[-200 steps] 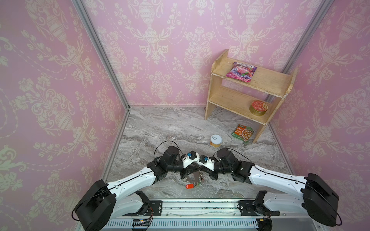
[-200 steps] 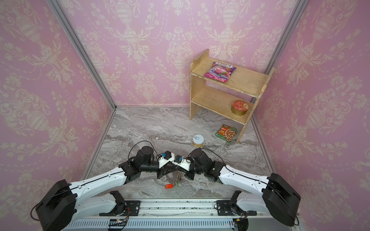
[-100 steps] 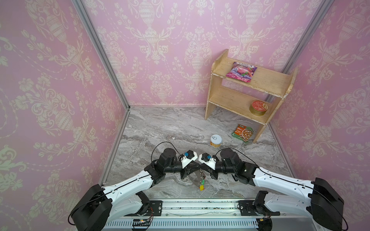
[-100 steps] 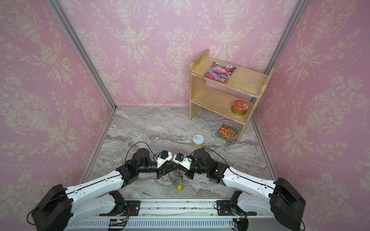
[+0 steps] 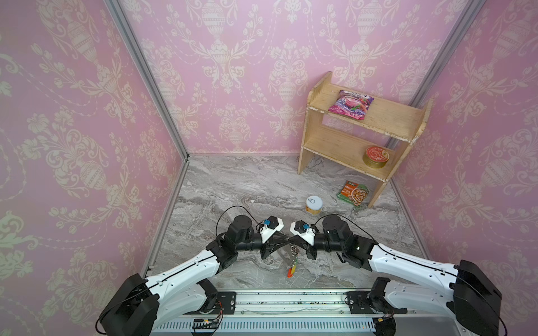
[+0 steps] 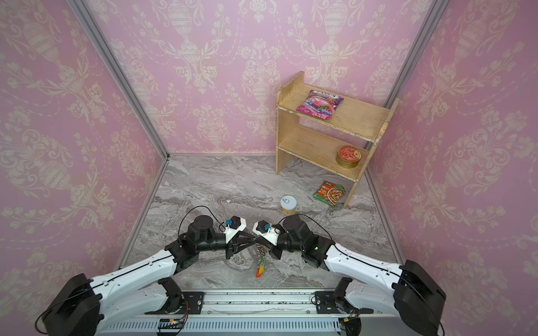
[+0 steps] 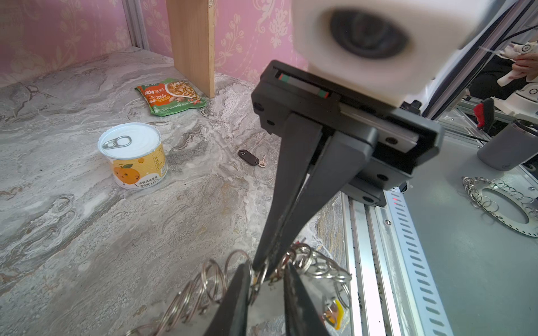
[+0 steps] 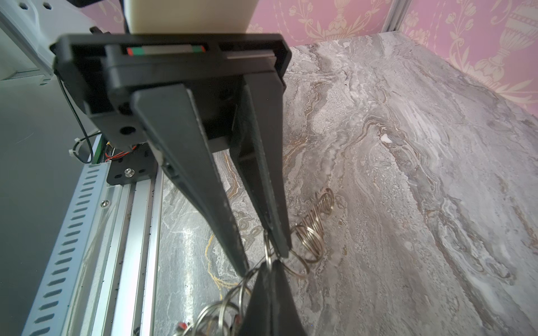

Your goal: Put the keys on the keyring

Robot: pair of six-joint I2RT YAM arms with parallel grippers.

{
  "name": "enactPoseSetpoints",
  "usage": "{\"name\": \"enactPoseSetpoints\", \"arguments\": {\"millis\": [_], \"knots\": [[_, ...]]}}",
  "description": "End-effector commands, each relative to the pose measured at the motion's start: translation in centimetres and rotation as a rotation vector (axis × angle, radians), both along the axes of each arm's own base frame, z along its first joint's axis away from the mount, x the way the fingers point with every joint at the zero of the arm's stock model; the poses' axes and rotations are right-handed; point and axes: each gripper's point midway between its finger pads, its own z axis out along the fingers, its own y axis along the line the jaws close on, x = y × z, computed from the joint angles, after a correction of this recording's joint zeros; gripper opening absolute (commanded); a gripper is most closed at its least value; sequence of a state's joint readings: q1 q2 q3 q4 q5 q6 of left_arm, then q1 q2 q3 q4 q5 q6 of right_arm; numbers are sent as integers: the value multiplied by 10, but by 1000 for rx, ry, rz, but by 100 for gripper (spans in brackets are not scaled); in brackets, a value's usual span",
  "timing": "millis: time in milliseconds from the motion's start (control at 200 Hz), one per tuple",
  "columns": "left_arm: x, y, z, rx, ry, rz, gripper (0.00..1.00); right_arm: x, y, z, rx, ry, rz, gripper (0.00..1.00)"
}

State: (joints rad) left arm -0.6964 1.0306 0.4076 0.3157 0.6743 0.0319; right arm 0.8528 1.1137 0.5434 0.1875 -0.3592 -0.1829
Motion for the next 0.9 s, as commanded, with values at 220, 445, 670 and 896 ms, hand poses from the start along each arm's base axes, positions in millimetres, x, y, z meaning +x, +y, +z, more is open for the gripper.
{"name": "enactPoseSetpoints", "arguments": {"millis": [220,445,670,896], "knots": [[-8,6,-17,45,66,-12,18,8,3,33,100,-72,-16,0],[-6,9,-15,59,54,5,12,7,3,31,93,-68,-15,0],[-5,12,-12,64,43,21,5,6,3,28,87,-56,-7,0],[-4,11,-8,66,40,21,0,4,3,22,69,-38,1,0]]}}
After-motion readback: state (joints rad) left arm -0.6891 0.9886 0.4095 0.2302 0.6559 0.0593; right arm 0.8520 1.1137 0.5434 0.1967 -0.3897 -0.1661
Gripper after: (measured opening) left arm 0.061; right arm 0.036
